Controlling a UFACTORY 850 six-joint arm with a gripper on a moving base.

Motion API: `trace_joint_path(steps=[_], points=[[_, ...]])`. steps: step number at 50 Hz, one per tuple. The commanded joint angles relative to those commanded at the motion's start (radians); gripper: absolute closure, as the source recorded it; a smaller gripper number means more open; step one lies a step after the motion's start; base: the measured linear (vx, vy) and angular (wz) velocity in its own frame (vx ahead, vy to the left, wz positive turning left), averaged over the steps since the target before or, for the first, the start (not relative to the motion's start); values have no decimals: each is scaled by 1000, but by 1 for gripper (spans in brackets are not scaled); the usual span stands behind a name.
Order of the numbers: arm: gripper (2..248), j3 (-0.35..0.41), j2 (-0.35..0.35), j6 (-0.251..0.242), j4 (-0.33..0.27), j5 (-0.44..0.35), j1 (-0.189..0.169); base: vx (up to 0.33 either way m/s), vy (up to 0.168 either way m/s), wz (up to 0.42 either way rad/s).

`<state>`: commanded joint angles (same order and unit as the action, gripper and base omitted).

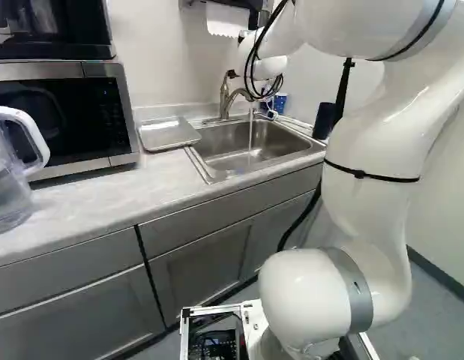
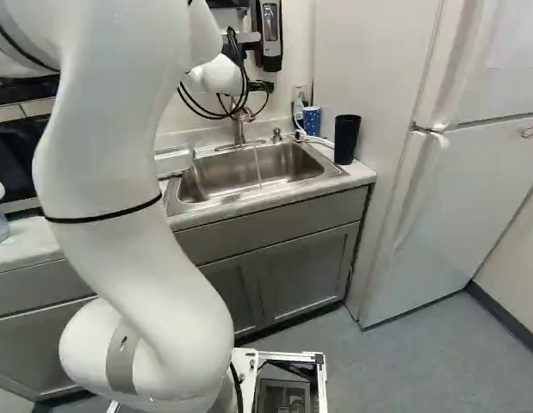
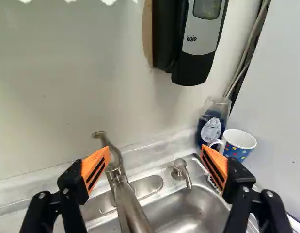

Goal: Rinse the cup and place it in the tray

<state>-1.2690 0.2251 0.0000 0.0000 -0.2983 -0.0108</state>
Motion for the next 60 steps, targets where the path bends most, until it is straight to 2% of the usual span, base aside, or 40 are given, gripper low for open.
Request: trace_joint_path(steps=[39,60], points=[[3,168,-156,0,0,102,-1,0,0,0],[3,258,-244,0,0,185,-1,0,0,0]])
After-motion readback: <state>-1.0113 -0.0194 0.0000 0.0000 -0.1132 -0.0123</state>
